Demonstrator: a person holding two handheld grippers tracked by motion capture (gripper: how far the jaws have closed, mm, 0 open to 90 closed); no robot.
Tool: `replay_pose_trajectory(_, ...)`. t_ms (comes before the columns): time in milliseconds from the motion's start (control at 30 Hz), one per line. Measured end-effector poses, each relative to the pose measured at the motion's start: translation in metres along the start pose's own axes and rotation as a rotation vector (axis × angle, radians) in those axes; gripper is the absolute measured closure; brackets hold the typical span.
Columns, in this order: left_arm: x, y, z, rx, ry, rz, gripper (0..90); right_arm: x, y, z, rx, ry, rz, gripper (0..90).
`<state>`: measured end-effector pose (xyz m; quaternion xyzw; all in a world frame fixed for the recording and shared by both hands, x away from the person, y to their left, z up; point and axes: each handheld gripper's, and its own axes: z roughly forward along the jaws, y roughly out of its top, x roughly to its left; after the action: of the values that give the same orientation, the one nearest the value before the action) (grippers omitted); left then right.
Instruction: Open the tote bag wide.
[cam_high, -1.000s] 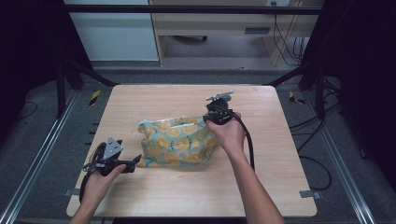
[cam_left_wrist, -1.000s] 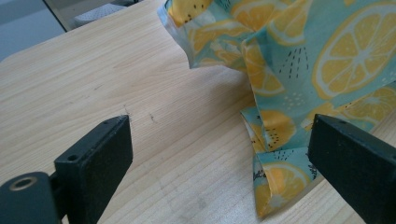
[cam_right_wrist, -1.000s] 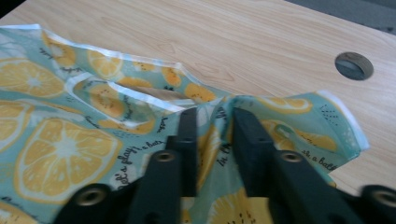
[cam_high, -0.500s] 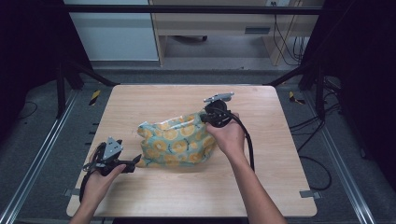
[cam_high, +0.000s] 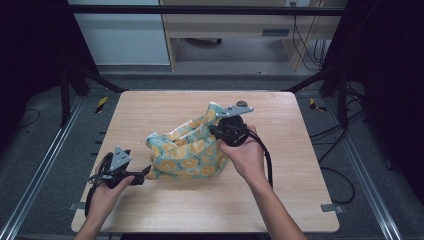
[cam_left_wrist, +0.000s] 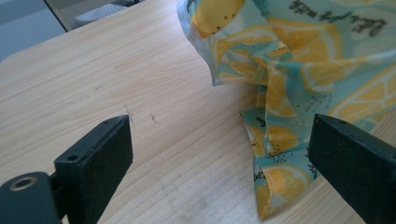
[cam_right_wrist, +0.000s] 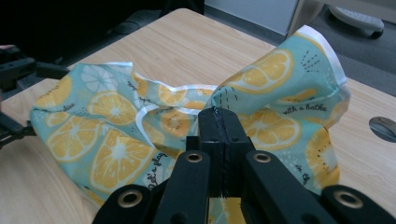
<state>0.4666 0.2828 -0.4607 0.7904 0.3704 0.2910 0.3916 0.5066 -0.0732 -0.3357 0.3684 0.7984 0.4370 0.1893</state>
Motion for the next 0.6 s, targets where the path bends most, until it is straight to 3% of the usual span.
replay_pose_trajectory(300,0.003,-0.001,-0.001,-0.008,0.004,-0.016,6.3,0.018,-0.013,-0.016,-0.033,0.027,-0.058,89.8)
replay_pose_trajectory(467,0.006,-0.001,-0.004,-0.014,0.020,-0.034,6.3,0.026,-0.031,-0.025,-0.053,0.057,-0.068,89.8)
replay_pose_trajectory(600,0.007,-0.001,-0.004,-0.016,0.022,-0.042,6.4,0.030,-0.043,-0.030,-0.053,0.054,-0.072,89.7)
